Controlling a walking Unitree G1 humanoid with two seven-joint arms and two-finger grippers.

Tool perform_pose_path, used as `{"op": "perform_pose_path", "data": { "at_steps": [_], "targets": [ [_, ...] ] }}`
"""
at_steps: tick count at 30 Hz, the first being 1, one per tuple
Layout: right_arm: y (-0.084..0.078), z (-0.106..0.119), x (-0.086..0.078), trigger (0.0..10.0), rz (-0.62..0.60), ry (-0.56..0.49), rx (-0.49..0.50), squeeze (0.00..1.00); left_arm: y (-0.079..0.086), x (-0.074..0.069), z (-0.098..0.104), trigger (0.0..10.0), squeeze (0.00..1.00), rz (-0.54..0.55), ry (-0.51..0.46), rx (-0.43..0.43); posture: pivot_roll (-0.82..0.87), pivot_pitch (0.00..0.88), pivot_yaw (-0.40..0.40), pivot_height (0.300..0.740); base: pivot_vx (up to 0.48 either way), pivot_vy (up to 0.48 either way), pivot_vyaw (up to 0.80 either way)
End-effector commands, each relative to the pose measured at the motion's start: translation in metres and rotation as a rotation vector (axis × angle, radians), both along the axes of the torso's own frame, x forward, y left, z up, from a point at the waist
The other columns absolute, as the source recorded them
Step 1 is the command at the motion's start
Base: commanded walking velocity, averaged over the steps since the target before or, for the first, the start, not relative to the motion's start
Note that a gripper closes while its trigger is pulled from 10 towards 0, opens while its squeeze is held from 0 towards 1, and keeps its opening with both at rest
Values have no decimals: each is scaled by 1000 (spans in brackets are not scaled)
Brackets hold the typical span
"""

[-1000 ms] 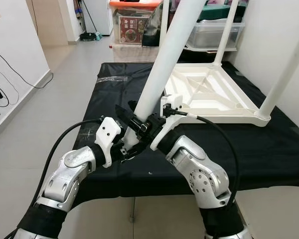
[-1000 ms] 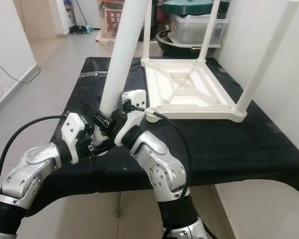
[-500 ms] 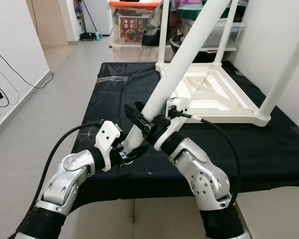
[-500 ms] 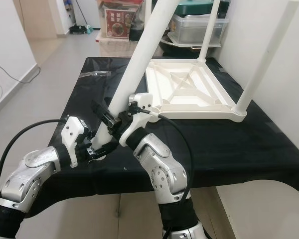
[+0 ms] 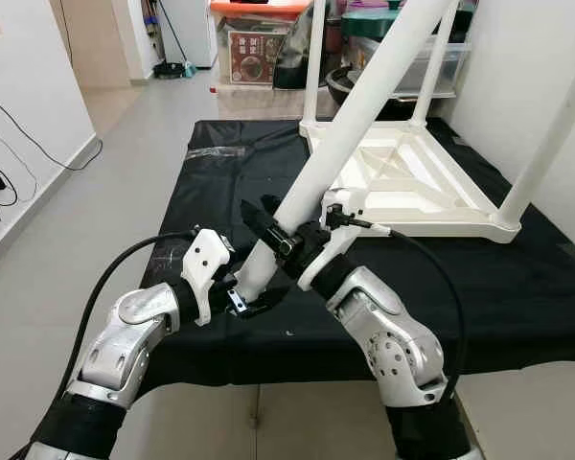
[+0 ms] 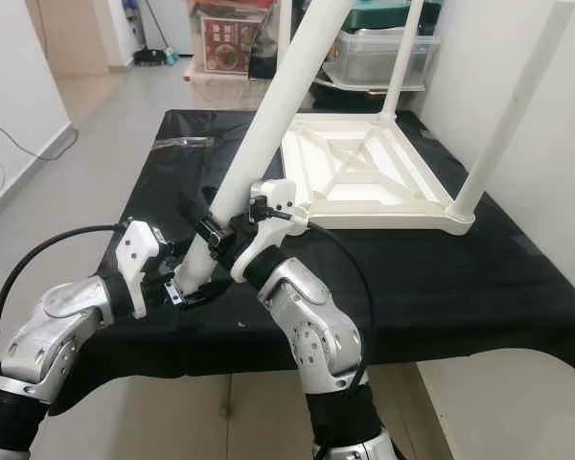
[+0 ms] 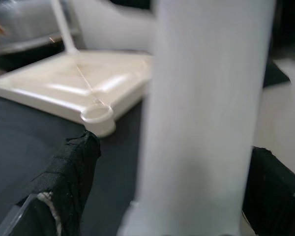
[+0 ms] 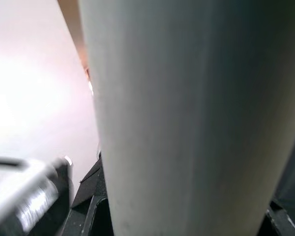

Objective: Building children table

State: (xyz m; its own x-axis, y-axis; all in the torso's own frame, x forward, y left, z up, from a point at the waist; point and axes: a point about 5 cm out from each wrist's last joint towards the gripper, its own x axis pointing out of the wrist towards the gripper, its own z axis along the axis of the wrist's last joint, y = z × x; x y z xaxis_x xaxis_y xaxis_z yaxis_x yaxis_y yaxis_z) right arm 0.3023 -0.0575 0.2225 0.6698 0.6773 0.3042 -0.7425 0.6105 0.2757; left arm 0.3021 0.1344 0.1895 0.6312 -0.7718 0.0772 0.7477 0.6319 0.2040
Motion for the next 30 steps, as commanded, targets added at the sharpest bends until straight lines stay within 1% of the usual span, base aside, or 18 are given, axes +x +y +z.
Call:
{"op": "perform_pose_path", "data": {
  "at_steps": [1, 2, 4, 5, 6, 9, 10, 11, 12, 13, 14, 16, 17, 18, 20, 21, 24, 30],
  "targets": [
    [-21, 7, 11, 0, -89, -50, -26, 0, 4, -1, 16, 10000, 1000, 26, -42, -59, 120, 0, -47, 740, 0, 0, 0],
    [-21, 7, 11, 0, -89, -50, -26, 0, 4, -1, 16, 10000, 1000, 26, -42, -59, 120, 0, -47, 740, 0, 0, 0],
    [-51, 6, 24, 0, -230, -67, -99, 0, 8, -4, 15, 10000, 1000, 37, -33, -73, 125, 0, -48, 740, 0, 0, 0],
    [-51, 6, 24, 0, -230, -67, -99, 0, 8, -4, 15, 10000, 1000, 37, -33, -73, 125, 0, -48, 740, 0, 0, 0],
    [-65, 7, 29, 0, -295, -63, -112, 0, 10, -6, 13, 10000, 1000, 35, -26, -67, 127, 0, -49, 740, 0, 0, 0],
    [-100, 11, 40, 0, -478, -33, -75, 0, 16, -9, 6, 10000, 1000, 70, -11, -54, 132, 0, -48, 740, 0, 0, 0],
    [-100, 11, 40, 0, -478, -33, -75, 0, 16, -9, 6, 10000, 1000, 70, -11, -54, 132, 0, -48, 740, 0, 0, 0],
    [-109, 14, 42, 0, -517, -28, -58, 0, 19, -9, 4, 10000, 573, 89, -6, -54, 131, 0, -47, 740, 0, 0, 0],
    [-109, 14, 42, 0, -517, -28, -58, 0, 19, -9, 4, 10000, 573, 89, -6, -54, 131, 0, -47, 740, 0, 0, 0],
    [-118, 19, 42, 0, -555, -31, -32, 0, 25, -6, -1, 10000, 0, 147, -6, -24, 124, 0, -46, 740, 0, 0, 0],
    [-118, 19, 42, 0, -555, -31, -32, 0, 25, -6, -1, 10000, 0, 147, -6, -24, 124, 0, -46, 740, 0, 0, 0],
    [-133, 30, 41, 0, -596, -43, 30, 0, 41, 3, -16, 10000, 0, 314, 19, 28, 117, 0, -41, 740, 0, 0, 0],
    [-133, 30, 41, 0, -596, -43, 30, 0, 41, 3, -16, 10000, 0, 314, 19, 28, 117, 0, -41, 740, 0, 0, 0],
    [-136, 36, 39, 0, -593, -53, 66, 0, 48, 7, -21, 10000, 0, 399, 41, 35, 114, 0, -37, 740, 0, 0, 0],
    [-137, 44, 34, 0, -564, -70, 113, 0, 54, 10, -29, 10000, 0, 490, 74, 40, 112, 0, -32, 740, 0, 0, 0],
    [-137, 44, 34, 0, -564, -70, 113, 0, 54, 10, -29, 10000, 0, 490, 74, 40, 112, 0, -32, 740, 0, 0, 0],
    [-133, 52, 28, 0, -496, -72, 219, 0, 59, 10, -38, 10000, 0, 565, 117, 48, 113, 0, -31, 740, 0, 0, 0],
    [-123, 49, 26, 0, -449, -55, 245, 0, 57, 8, -44, 10000, 0, 570, 138, 30, 106, 0, -35, 740, 0, 0, 0]
  ]
}}
